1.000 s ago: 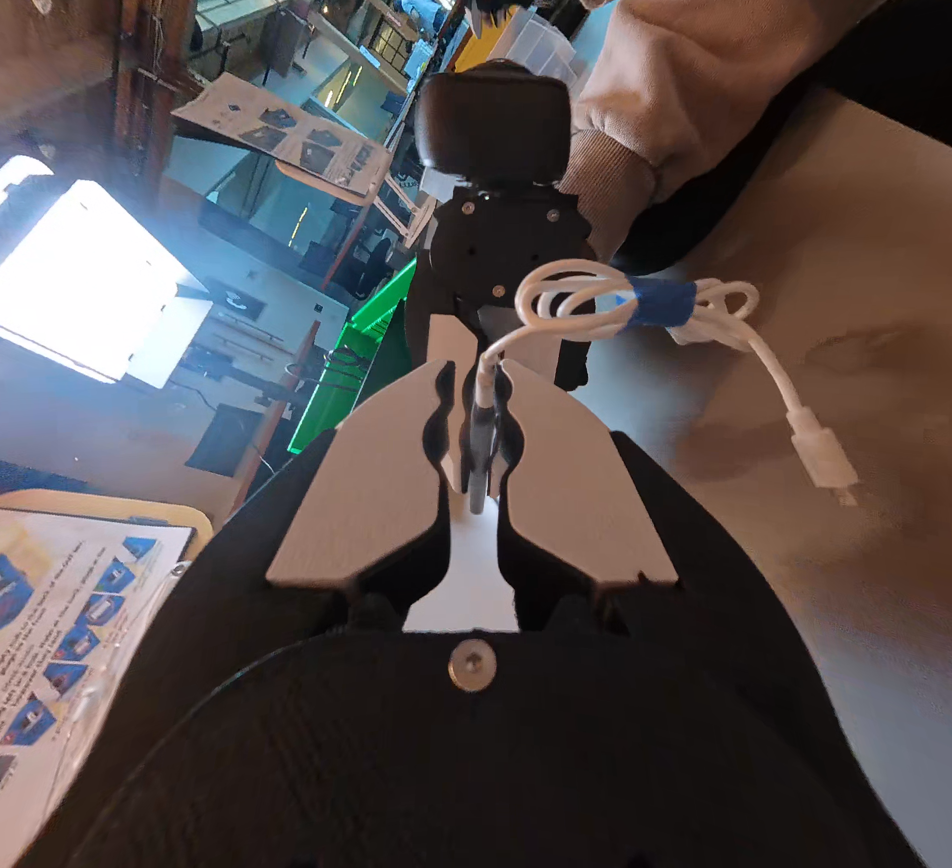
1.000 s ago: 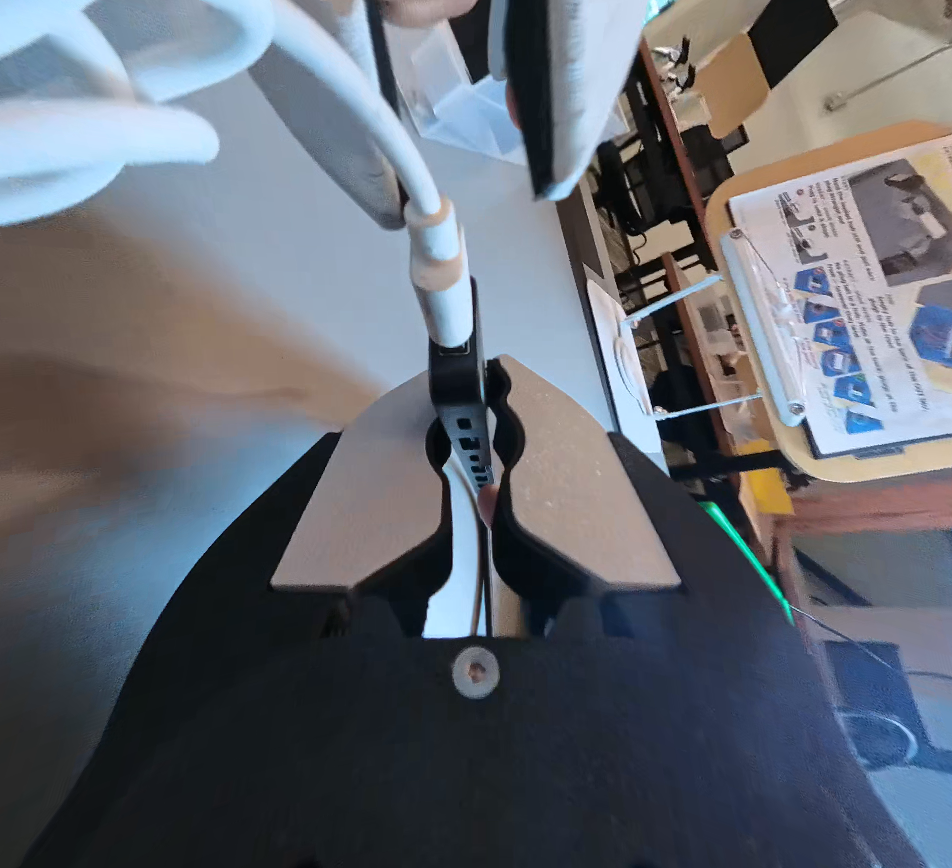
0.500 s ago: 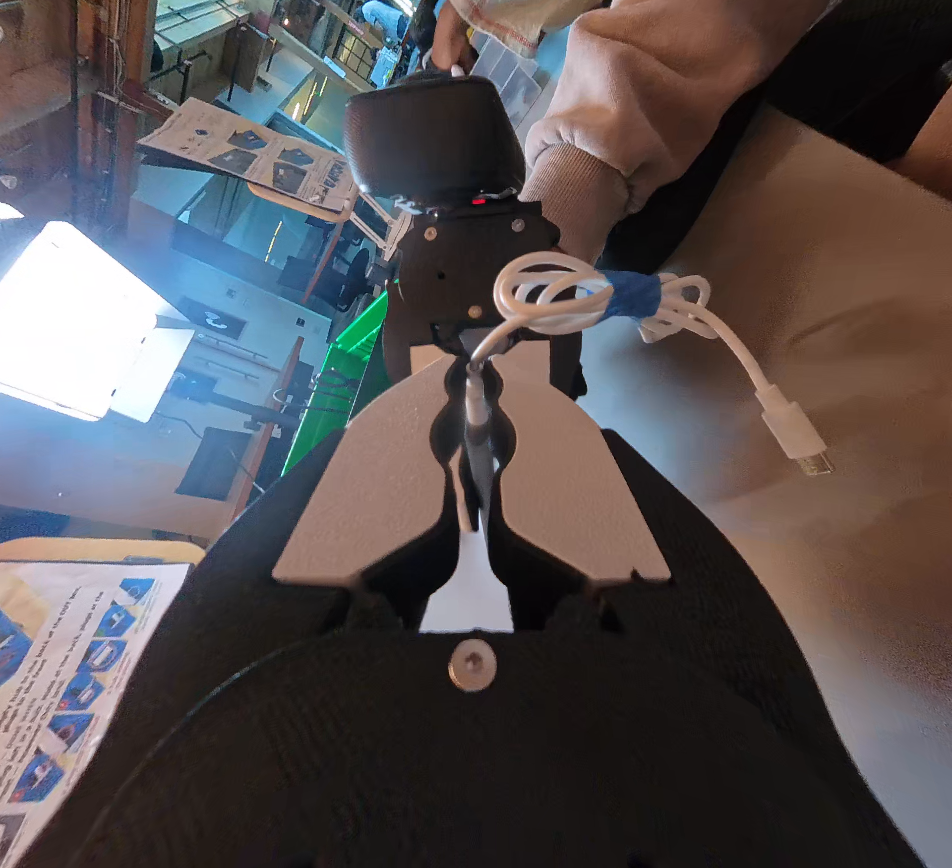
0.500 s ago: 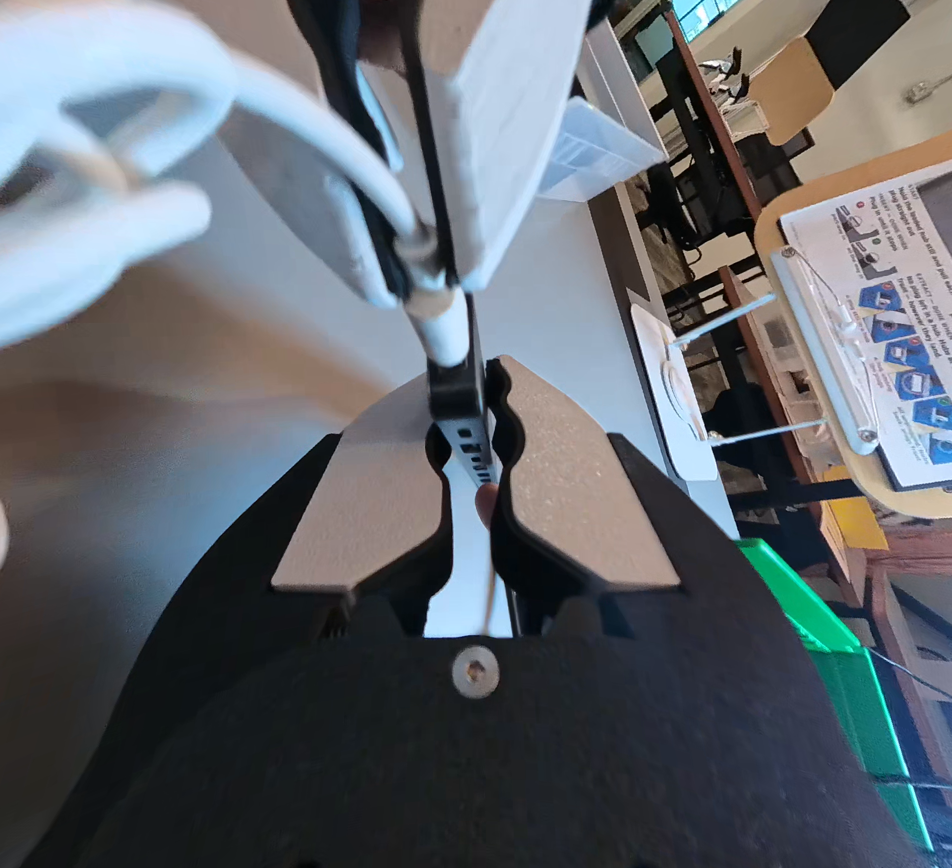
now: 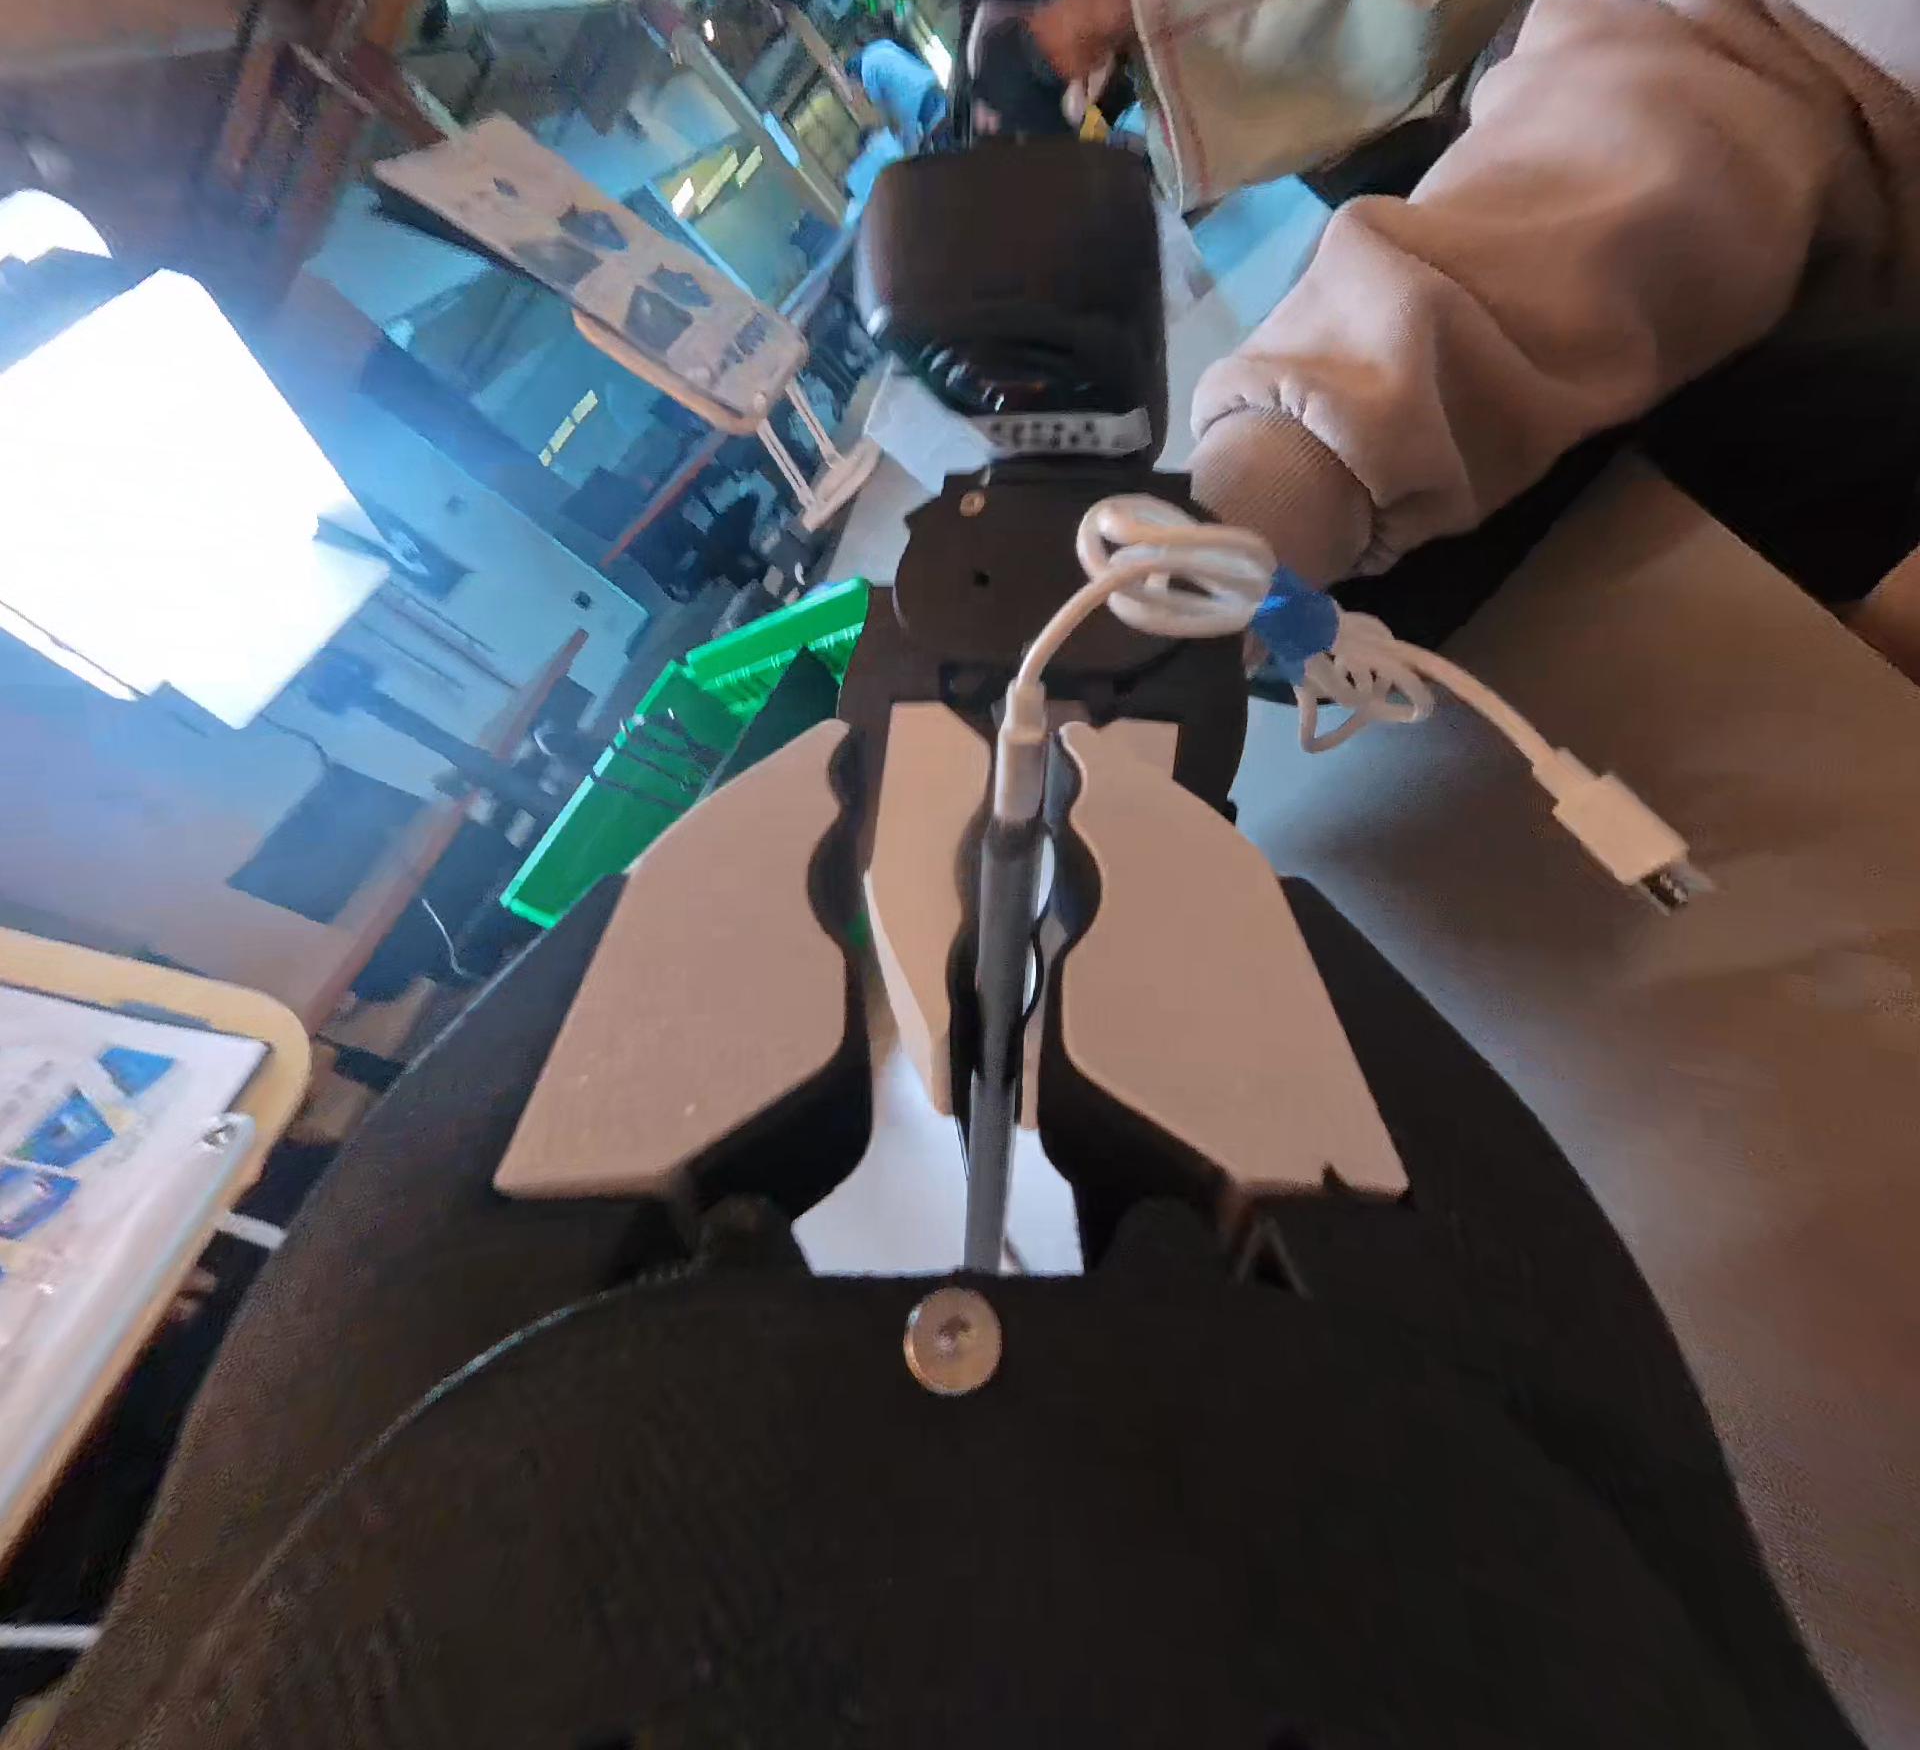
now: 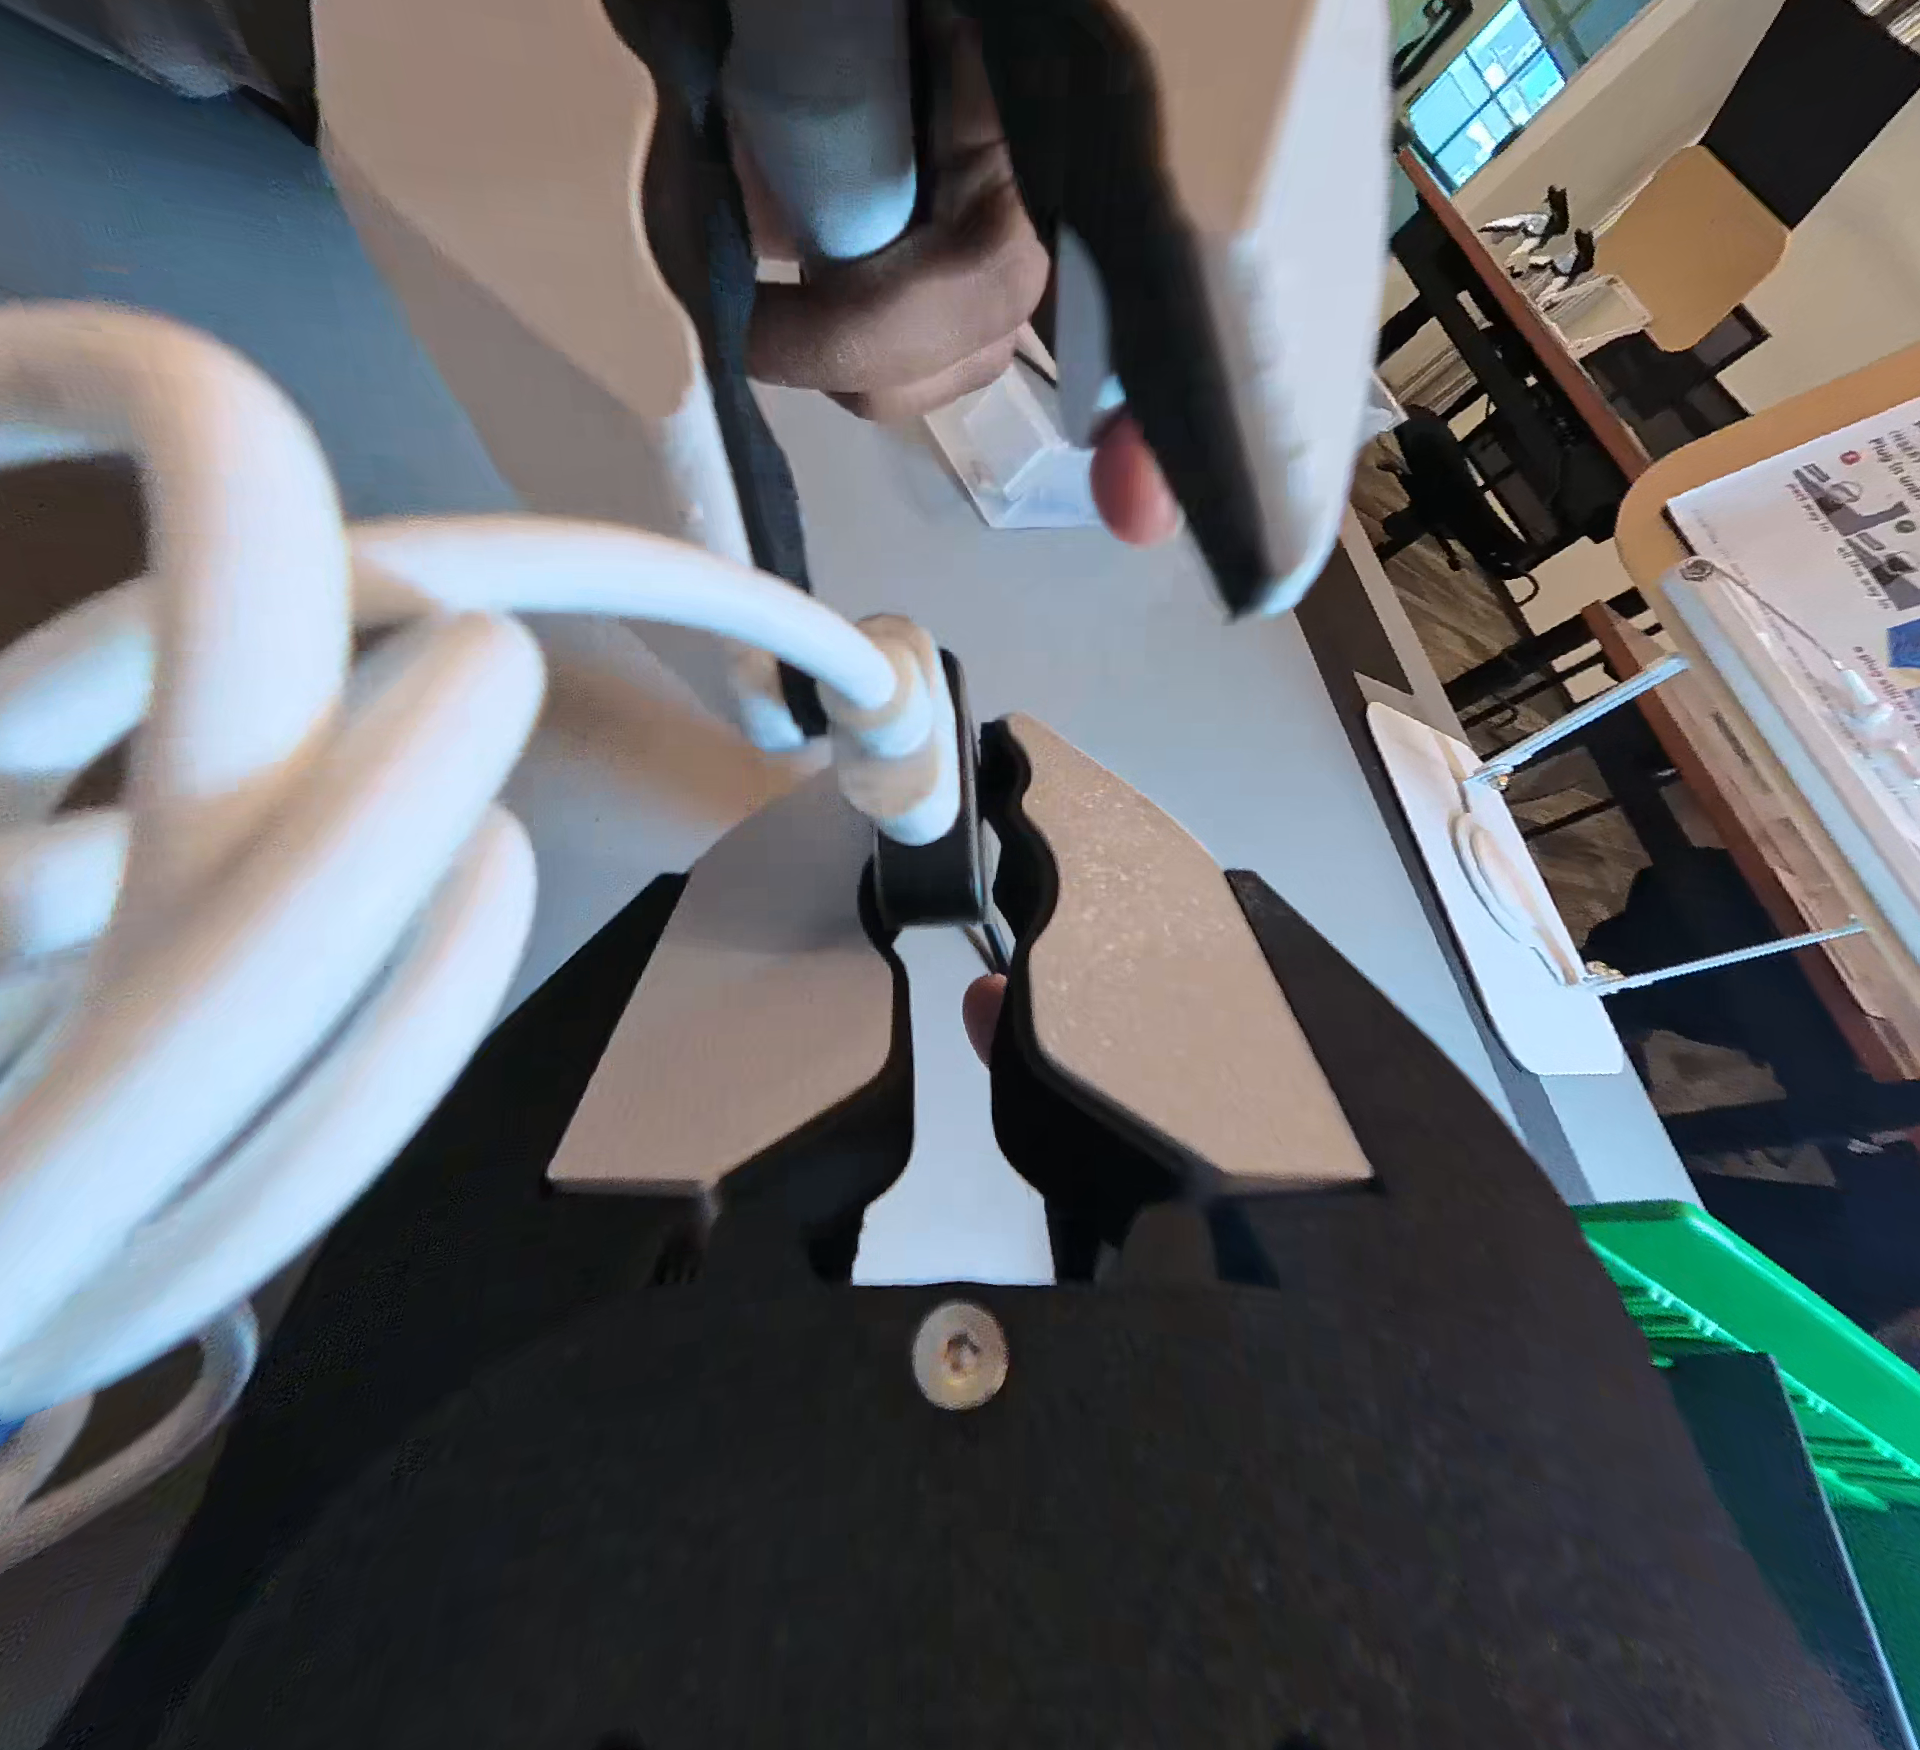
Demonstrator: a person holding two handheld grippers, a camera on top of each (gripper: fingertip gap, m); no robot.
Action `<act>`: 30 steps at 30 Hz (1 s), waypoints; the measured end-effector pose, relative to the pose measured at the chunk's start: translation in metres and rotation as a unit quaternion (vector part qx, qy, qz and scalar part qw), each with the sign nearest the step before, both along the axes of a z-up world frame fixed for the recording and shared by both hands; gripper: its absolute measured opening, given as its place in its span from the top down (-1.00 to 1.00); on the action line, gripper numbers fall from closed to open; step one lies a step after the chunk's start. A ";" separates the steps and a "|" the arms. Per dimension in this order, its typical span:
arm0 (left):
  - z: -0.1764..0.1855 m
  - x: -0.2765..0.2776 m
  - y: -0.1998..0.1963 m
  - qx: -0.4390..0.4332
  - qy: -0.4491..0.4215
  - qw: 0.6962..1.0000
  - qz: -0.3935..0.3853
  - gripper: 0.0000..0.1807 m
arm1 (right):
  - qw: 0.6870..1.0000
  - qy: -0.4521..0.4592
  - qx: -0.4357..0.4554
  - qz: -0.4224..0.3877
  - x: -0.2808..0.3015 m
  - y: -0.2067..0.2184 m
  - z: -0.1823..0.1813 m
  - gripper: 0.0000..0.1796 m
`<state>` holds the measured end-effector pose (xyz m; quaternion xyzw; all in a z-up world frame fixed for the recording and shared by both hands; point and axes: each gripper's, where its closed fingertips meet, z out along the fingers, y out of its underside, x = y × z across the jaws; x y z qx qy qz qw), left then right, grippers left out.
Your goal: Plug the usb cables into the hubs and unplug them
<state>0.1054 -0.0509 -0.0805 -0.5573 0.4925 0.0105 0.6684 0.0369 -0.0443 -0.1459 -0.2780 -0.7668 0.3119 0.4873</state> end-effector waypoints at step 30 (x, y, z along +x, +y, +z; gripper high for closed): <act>0.082 -0.127 0.004 -0.098 -0.508 0.854 -0.049 0.88 | 0.973 0.020 -0.231 -0.003 0.024 0.042 0.038 0.72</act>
